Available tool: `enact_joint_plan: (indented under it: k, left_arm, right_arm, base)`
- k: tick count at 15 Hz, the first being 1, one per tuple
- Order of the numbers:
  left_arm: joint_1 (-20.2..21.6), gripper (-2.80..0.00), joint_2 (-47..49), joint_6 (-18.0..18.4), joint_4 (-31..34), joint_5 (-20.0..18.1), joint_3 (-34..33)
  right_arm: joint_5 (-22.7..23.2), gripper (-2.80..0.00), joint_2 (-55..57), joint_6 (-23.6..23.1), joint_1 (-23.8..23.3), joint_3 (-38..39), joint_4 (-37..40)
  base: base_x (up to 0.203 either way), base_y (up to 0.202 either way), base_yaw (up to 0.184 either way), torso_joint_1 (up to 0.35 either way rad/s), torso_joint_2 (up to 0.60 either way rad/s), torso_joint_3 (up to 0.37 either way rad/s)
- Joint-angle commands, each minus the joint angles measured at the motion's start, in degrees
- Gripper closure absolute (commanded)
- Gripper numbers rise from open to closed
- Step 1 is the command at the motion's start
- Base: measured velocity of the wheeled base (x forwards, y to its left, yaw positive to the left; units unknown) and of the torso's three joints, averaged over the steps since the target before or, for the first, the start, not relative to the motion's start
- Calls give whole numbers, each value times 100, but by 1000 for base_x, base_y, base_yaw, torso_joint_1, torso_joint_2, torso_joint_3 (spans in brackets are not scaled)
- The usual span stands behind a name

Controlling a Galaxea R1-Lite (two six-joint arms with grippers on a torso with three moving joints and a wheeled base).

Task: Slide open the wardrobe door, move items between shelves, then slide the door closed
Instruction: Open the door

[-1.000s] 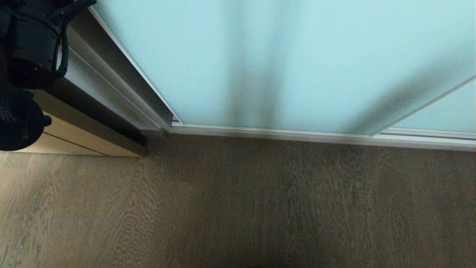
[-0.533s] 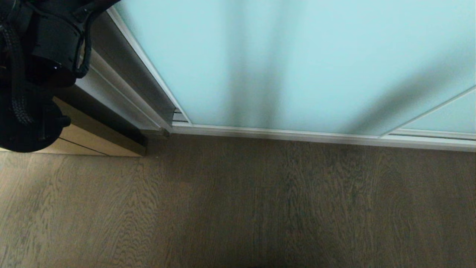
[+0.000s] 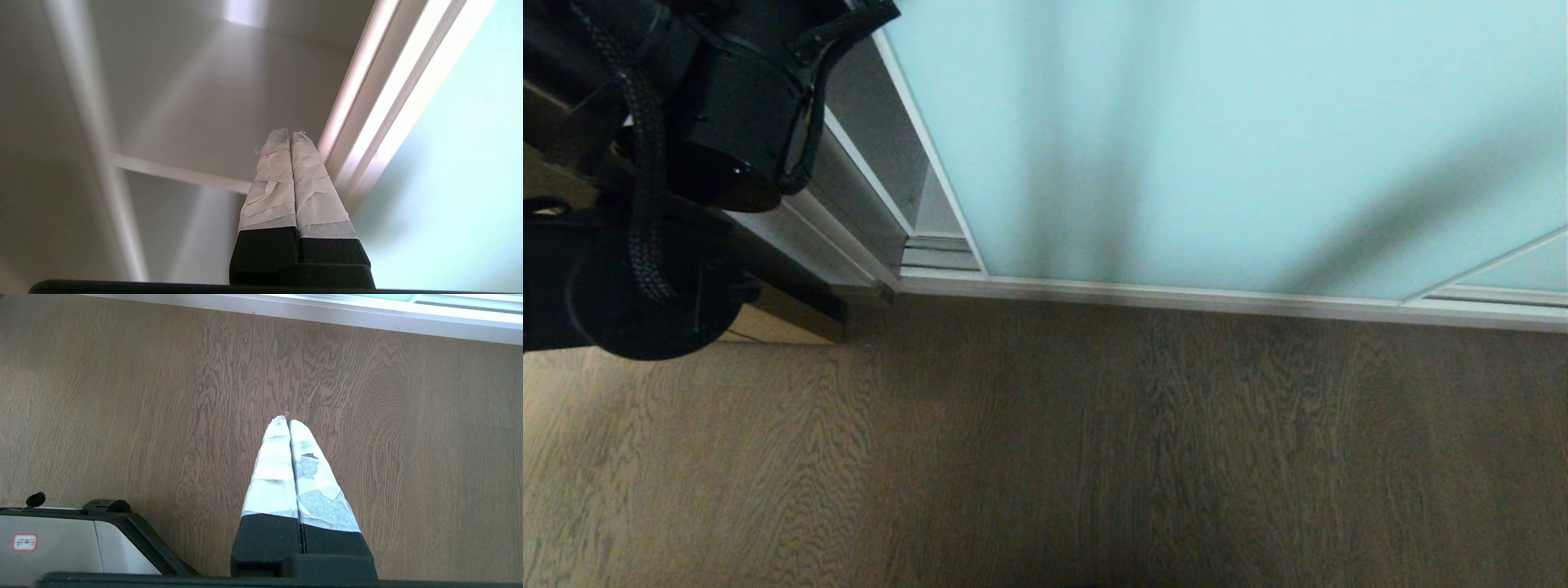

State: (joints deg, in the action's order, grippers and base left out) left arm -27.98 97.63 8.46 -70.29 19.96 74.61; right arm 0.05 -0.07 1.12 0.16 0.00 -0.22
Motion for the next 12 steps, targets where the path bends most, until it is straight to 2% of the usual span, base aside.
enact_joint_plan:
  k: [1,12]
  left_arm:
    - [-380,0,239,2,-52,16,61]
    - [-1392,0,1250,21,-47,4,1131]
  right_arm:
    - [-3,0,-1,2,2,1,-4]
    - [4,0,-1,2,2,9,-4]
  base:
    - [0,0,0,0,0,0]
    - [0,0,0,0,0,0]
